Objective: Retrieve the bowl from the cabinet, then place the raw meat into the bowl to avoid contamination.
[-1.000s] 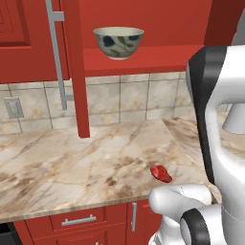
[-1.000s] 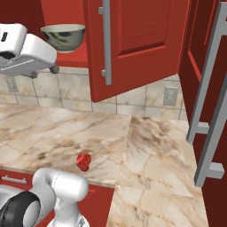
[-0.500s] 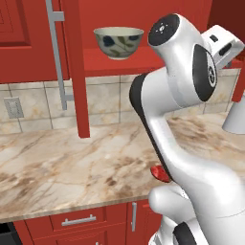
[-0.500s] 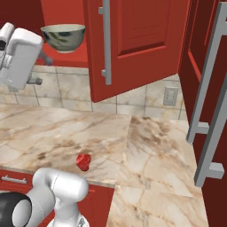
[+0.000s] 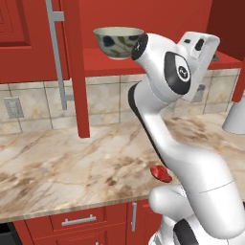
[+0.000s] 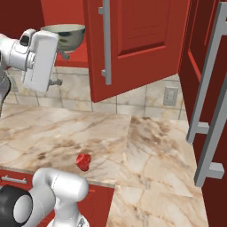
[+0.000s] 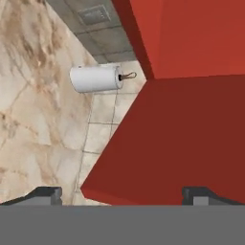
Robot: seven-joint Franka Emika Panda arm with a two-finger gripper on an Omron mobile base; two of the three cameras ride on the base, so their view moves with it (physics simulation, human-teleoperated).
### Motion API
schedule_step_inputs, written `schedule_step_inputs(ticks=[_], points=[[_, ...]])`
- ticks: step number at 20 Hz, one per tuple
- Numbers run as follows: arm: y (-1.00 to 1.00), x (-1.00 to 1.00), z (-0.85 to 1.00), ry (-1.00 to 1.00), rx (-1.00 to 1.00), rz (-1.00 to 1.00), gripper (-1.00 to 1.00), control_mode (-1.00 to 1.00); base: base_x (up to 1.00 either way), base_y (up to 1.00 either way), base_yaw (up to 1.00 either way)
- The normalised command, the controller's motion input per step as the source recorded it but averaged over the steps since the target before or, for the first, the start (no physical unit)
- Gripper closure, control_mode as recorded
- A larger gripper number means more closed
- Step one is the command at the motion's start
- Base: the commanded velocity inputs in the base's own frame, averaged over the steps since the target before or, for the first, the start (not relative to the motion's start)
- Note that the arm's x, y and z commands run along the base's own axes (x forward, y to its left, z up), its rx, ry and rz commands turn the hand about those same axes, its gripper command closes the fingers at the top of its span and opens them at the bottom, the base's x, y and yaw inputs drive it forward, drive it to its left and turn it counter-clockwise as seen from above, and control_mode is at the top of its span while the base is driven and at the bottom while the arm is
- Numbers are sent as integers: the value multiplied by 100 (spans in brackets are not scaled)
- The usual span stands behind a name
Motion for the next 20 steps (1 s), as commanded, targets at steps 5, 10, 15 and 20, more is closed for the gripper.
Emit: schedule_step_inputs(ticks=[5,10,15,20], points=[[-40,19,0,36,-10,-4,-100,-100,0,0,0],[-43,-4,-6,25,-7,-6,-100,-100,0,0,0],[-58,-18,-8,15,-3,-5,-100,-100,0,0,0],[-61,-37,-7,9,-1,-5,-100,-100,0,0,0]])
